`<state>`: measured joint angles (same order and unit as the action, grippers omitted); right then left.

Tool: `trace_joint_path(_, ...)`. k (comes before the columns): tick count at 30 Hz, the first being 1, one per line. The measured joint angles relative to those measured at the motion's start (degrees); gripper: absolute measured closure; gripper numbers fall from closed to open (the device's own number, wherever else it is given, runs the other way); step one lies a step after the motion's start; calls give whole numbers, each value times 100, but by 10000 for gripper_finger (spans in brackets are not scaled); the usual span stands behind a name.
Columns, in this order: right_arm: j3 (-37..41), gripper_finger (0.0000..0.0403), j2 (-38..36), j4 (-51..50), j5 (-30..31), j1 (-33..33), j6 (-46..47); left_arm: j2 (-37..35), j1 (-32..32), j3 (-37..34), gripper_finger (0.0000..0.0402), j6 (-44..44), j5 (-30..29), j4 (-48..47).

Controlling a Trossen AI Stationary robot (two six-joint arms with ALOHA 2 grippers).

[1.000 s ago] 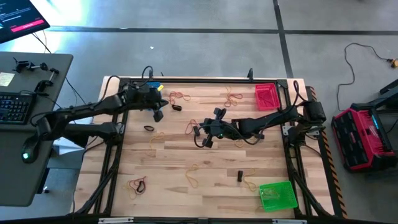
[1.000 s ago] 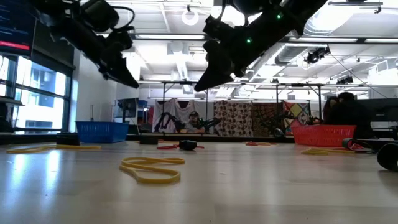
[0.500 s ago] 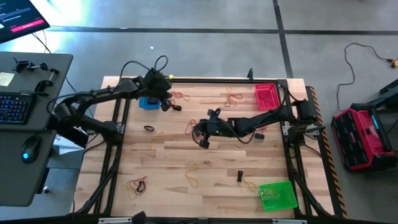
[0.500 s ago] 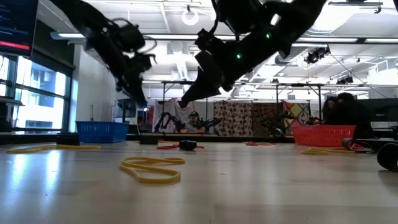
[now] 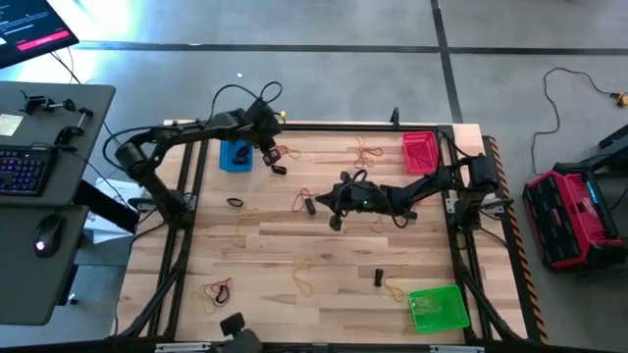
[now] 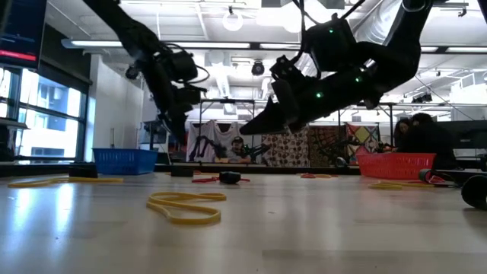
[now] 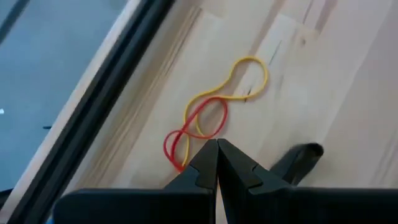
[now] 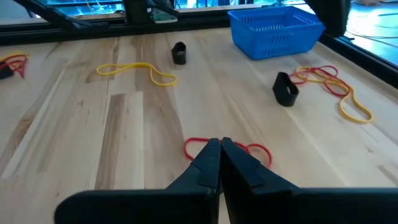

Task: Sort rubber bands into baskets
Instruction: Put the red rubber band into the red bin

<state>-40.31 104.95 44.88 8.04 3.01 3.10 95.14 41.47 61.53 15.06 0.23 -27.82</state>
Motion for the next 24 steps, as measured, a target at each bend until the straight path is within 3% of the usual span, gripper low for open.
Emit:
trace_joint_path(8, -9, 403, 0, -56, -108, 0, -49, 747, 2, 997, 368, 652, -94, -1110)
trace_joint_path(16, -9, 403, -2, -56, -61, -2, 121, 823, 2, 1072, 312, 710, -94, -1143)
trace_joint_path(24, -9, 403, -4, -160, -57, 1, 704, 823, 2, 1072, 322, 995, -94, -1142)
